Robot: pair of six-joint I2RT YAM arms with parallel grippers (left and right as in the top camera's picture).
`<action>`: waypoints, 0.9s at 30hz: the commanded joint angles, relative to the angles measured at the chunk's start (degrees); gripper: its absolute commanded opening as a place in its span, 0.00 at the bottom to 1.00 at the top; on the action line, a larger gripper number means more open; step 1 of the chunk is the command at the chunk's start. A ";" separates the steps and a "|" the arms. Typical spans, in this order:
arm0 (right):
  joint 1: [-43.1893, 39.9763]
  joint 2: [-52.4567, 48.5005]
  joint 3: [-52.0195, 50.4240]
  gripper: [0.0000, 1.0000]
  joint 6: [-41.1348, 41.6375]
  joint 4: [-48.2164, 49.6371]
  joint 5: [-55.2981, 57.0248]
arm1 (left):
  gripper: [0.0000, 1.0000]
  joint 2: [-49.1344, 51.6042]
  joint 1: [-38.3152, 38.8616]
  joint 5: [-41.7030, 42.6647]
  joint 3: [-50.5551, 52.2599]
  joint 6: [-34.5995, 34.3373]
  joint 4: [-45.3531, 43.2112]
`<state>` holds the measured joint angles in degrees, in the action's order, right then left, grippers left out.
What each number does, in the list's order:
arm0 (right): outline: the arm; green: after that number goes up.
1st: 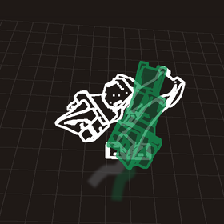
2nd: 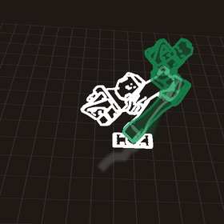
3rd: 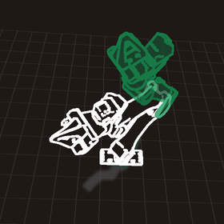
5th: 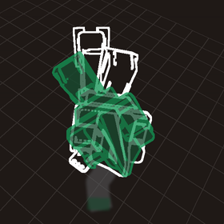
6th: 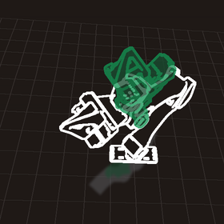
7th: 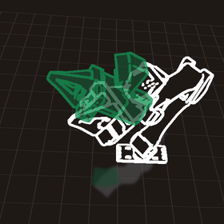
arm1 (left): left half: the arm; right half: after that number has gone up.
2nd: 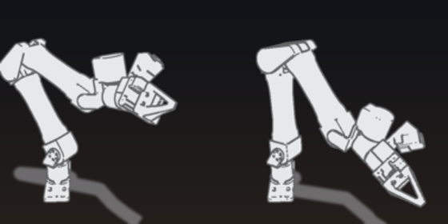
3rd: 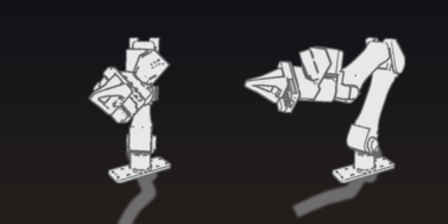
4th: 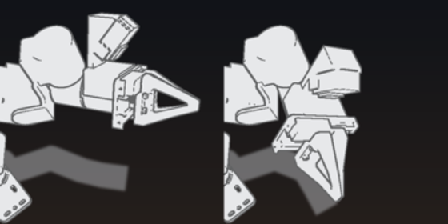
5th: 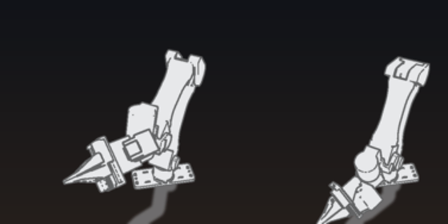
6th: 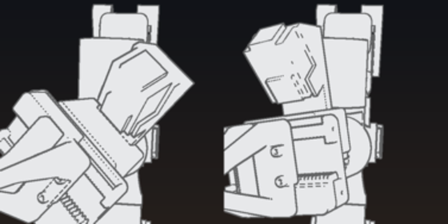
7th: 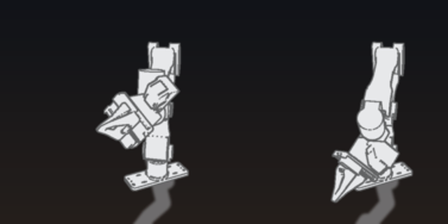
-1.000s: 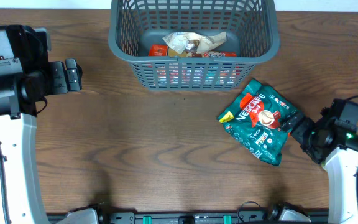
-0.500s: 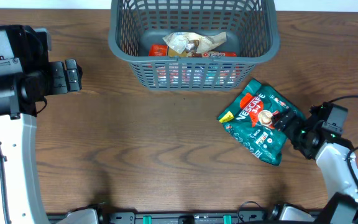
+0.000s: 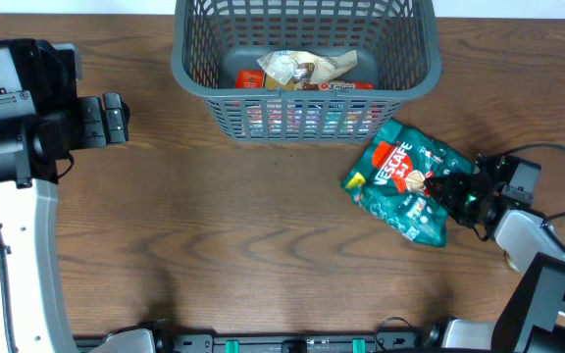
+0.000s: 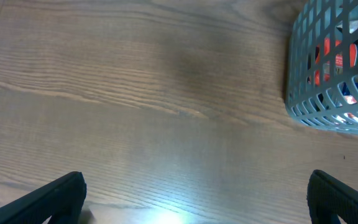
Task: Pack container
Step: 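Grasp the green Nescafe pouch edge with the right gripper and lift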
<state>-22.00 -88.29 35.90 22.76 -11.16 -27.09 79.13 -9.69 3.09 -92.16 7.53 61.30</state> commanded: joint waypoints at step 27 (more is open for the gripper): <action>0.33 10.84 30.73 0.01 -3.10 -32.44 22.88 | 0.99 -0.15 -0.11 0.74 0.02 0.39 -0.07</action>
<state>-21.96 -80.25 59.11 20.86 -41.41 -7.88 79.13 -9.69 3.25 -92.16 7.53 61.21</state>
